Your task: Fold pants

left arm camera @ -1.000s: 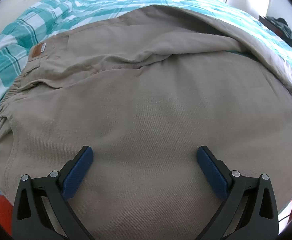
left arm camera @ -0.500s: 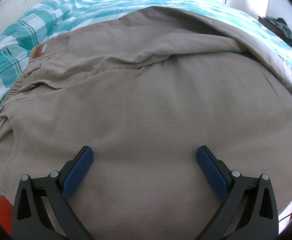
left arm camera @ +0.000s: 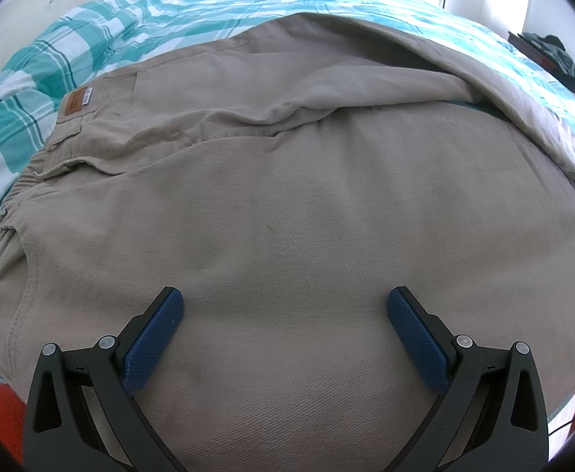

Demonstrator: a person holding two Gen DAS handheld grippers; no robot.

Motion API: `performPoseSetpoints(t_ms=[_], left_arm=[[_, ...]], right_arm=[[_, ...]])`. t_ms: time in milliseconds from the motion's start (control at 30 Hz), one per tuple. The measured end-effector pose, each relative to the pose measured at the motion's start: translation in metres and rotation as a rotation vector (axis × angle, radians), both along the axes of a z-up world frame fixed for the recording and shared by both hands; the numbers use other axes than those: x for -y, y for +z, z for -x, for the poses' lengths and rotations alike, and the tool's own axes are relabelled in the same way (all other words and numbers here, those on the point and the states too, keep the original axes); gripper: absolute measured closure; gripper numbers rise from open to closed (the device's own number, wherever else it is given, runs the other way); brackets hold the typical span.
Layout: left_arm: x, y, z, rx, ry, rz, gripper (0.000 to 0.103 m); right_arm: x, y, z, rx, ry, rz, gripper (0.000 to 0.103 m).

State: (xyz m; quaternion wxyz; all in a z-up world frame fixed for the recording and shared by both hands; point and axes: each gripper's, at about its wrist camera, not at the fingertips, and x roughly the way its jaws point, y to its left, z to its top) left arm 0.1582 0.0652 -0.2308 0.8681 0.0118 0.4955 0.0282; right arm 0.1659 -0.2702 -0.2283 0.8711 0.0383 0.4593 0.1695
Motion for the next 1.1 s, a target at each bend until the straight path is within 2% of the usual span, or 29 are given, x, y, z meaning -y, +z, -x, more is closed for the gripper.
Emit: performPoseSetpoints(t_ms=[367,567,667,700,800,833,900,933,1000,1100], left_arm=[[0.0,0.001,0.004,0.022,0.002,0.003,0.001],[0.0,0.007,0.005,-0.004,0.016,0.009,0.0],[-0.002,0.011,0.007,-0.016,-0.007,0.015,0.0],[-0.004,0.011,0.009,-0.013,-0.013,0.027,0.0],[-0.007,0.008,0.008,-0.003,-0.014,0.046,0.0],[-0.006,0.008,0.007,-0.002,-0.01,0.041,0.0],[-0.004,0.007,0.005,0.0,0.001,0.032,0.0],[-0.004,0.007,0.005,0.001,0.003,0.03,0.0],[-0.004,0.007,0.006,0.006,0.0,0.033,0.0],[-0.005,0.007,0.008,0.015,-0.006,0.035,0.0]], right_arm=[[0.002,-0.001,-0.001,0.012,0.002,0.001,0.003],[0.001,0.0,-0.001,0.012,0.003,0.002,0.003],[0.001,0.008,-0.003,-0.016,-0.005,-0.002,0.004],[0.004,0.015,-0.002,-0.021,-0.023,-0.027,0.004],[0.028,0.036,0.008,0.009,-0.086,-0.284,0.004],[0.04,0.037,0.008,-0.002,-0.118,-0.382,0.004],[0.054,0.031,0.003,-0.048,-0.161,-0.493,0.005],[0.064,0.023,-0.003,-0.088,-0.203,-0.54,0.01],[0.077,0.018,-0.01,-0.1,-0.259,-0.559,0.017],[0.1,0.019,-0.021,-0.074,-0.374,-0.565,0.018]])
